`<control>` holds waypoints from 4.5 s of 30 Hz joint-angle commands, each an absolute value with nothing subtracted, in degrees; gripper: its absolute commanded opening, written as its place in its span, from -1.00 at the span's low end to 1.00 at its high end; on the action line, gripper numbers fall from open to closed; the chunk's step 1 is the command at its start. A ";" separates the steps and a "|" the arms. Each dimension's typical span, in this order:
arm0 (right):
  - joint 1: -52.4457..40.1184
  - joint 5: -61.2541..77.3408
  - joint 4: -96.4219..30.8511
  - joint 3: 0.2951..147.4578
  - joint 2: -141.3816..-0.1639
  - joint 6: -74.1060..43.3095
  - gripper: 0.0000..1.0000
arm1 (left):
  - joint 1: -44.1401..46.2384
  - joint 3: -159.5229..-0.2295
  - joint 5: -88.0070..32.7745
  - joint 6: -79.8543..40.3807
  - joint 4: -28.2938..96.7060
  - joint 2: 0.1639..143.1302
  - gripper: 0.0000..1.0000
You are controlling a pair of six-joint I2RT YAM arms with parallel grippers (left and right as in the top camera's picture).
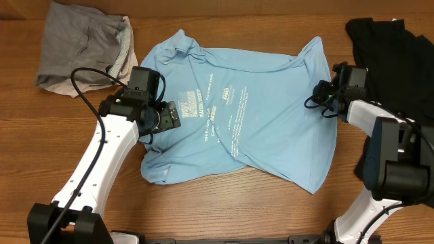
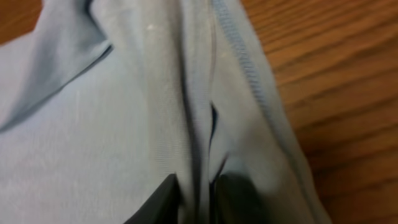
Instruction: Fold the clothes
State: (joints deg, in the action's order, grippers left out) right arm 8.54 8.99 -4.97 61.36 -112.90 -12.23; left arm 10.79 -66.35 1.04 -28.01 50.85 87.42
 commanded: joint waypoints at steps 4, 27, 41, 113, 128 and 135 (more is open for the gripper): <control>9.41 8.60 -7.05 66.94 -110.98 -13.13 -0.81 | 10.92 -67.22 0.60 -26.72 50.30 87.64 0.77; 8.47 9.17 -20.34 72.40 -115.24 -13.13 -0.43 | 10.92 -67.22 0.60 -25.67 49.23 87.64 0.78; 6.70 9.02 -20.32 72.38 -117.14 -13.13 -0.76 | 10.92 -67.22 0.58 -25.69 49.21 87.64 0.79; 7.66 2.76 -96.20 95.59 -64.23 -27.55 1.00 | 11.05 -81.54 -4.10 -25.23 78.67 70.59 0.91; 7.66 10.41 -78.54 57.34 -56.25 -28.77 1.00 | 25.21 -52.90 -5.17 -38.92 61.25 72.60 0.87; 7.66 10.37 -72.75 52.80 -57.65 -28.53 1.00 | 26.11 -49.82 -9.21 -31.64 54.52 77.58 0.65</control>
State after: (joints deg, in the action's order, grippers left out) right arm 7.51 9.93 -74.46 53.71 -57.39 -28.47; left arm 25.06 -50.50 -5.72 -36.01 57.80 75.42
